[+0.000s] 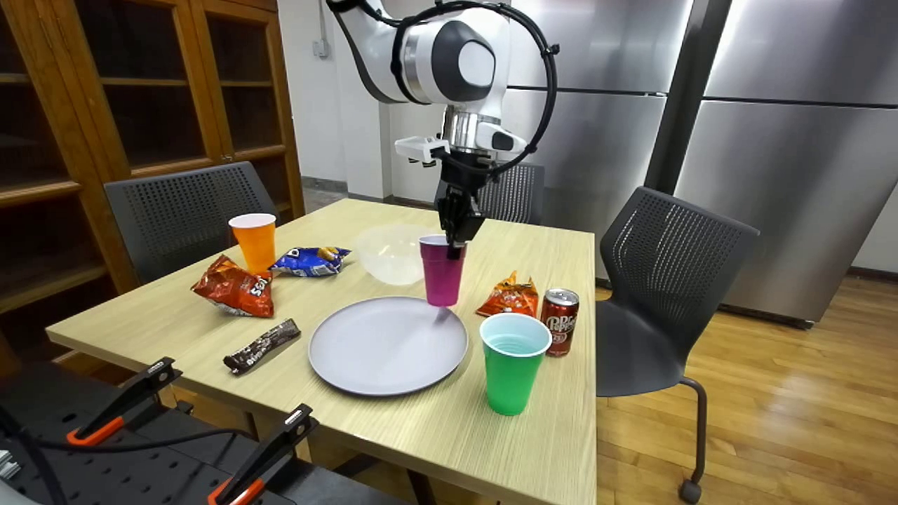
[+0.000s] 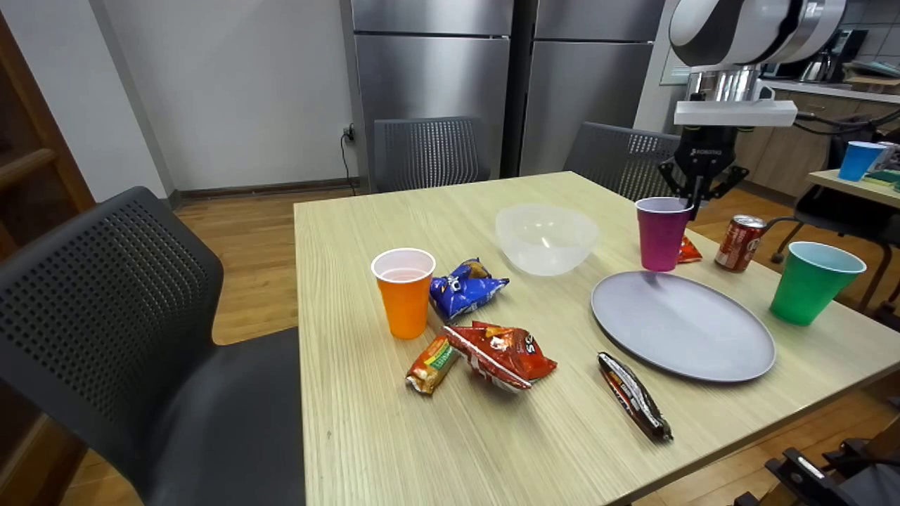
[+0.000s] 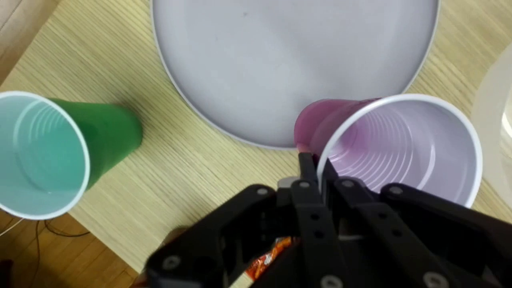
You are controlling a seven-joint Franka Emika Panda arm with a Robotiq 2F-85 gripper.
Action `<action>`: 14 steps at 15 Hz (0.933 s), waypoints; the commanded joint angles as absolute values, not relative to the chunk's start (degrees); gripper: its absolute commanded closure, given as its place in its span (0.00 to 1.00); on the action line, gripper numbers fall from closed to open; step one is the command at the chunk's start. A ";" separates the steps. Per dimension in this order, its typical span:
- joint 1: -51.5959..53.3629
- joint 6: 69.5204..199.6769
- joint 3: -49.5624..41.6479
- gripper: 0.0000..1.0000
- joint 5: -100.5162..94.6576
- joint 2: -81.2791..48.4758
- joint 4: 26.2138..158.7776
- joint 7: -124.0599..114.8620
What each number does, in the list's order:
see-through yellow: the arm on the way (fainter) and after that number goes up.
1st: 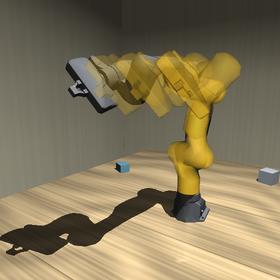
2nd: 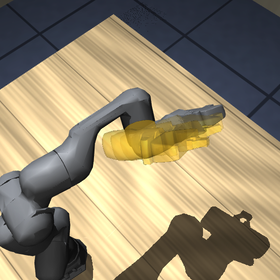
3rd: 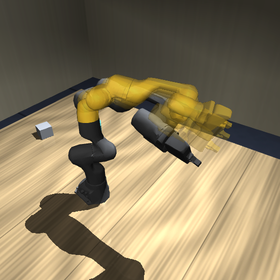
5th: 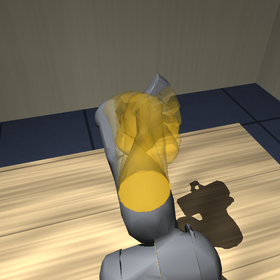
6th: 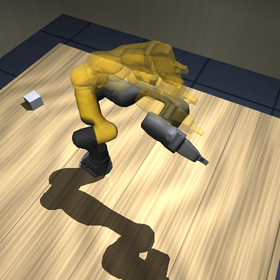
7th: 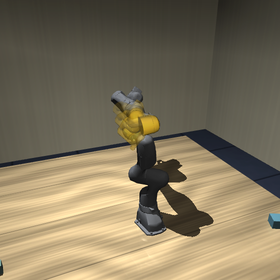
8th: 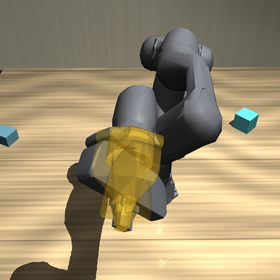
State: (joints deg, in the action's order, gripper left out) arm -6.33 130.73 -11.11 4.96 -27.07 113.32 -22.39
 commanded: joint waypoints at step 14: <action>-2.55 141.84 -8.96 0.99 5.90 -18.92 130.12 -22.87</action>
